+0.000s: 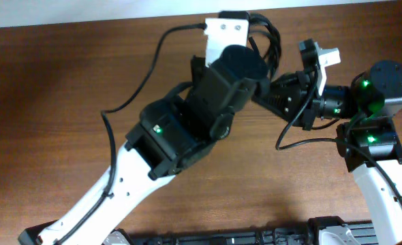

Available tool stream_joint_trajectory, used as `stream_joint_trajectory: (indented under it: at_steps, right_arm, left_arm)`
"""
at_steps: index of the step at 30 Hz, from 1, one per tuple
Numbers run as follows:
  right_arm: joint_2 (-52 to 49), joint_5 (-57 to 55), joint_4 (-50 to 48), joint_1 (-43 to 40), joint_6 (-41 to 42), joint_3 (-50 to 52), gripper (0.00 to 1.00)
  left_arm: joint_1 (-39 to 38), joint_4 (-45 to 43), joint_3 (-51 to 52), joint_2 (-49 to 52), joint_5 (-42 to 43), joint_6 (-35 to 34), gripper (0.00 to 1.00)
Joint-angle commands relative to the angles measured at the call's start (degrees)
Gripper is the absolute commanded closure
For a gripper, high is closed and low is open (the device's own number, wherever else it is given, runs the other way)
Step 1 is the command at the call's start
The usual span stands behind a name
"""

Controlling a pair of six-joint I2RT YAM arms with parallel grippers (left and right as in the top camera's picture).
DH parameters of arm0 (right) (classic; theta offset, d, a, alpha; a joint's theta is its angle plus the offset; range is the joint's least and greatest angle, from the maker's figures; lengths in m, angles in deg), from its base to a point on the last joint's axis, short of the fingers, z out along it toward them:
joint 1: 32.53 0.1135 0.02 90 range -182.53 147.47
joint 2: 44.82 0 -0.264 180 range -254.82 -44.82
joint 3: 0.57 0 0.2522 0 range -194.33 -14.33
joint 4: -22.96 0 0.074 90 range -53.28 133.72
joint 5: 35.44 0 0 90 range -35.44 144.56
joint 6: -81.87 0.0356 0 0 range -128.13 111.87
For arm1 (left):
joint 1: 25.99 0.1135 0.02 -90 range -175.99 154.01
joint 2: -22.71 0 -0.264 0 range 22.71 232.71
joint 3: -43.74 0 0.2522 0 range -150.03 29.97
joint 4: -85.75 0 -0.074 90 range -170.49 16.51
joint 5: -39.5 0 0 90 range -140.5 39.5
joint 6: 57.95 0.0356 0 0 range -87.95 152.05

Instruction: Untangle cables

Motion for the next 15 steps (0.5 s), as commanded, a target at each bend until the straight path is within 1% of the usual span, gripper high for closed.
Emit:
stream_joint_trajectory:
  at_steps: [1,3,4,5,6,8,9,11,15]
  right_arm:
    - [0.74,5.05,-0.13,0.00,-0.44,-0.20,0.49]
    - [0.74,5.05,-0.15,0.00,-0.42,-0.20,0.25]
    - [0.74,5.05,-0.15,0.00,-0.42,-0.20,0.16]
    - [0.74,5.05,-0.15,0.00,-0.44,-0.20,0.11]
    - [0.74,5.05,-0.15,0.00,-0.44,-0.20,0.08]
    - [0.74,4.98,-0.15,0.00,-0.42,-0.20,0.06]
    - [0.74,4.35,-0.11,0.00,0.28,-0.20,0.01]
    - [0.74,0.42,0.07,0.00,4.33,-0.20,0.01]
    - [1.09,-6.47,0.26,0.00,5.57,-0.20,0.01]
  left_arm:
    - [1.70,-1.05,-0.92,-1.55,-5.68,3.32,1.00]
    - [1.70,-0.81,-0.92,-1.55,-5.70,3.32,1.00]
    - [1.70,-0.70,-0.92,-1.55,-5.70,3.32,1.00]
    - [1.70,-0.68,-0.92,-1.55,-5.70,3.34,1.00]
    - [1.70,-0.66,-0.92,-1.55,-5.70,3.56,1.00]
    - [1.70,-0.66,-0.92,-1.55,-5.68,5.40,1.00]
    - [1.70,-0.68,-0.92,-1.55,-5.66,7.02,1.00]
    - [1.70,-0.68,-0.92,-1.55,-4.92,9.94,1.00]
    - [1.70,-0.50,-0.92,-1.62,2.67,18.88,1.00]
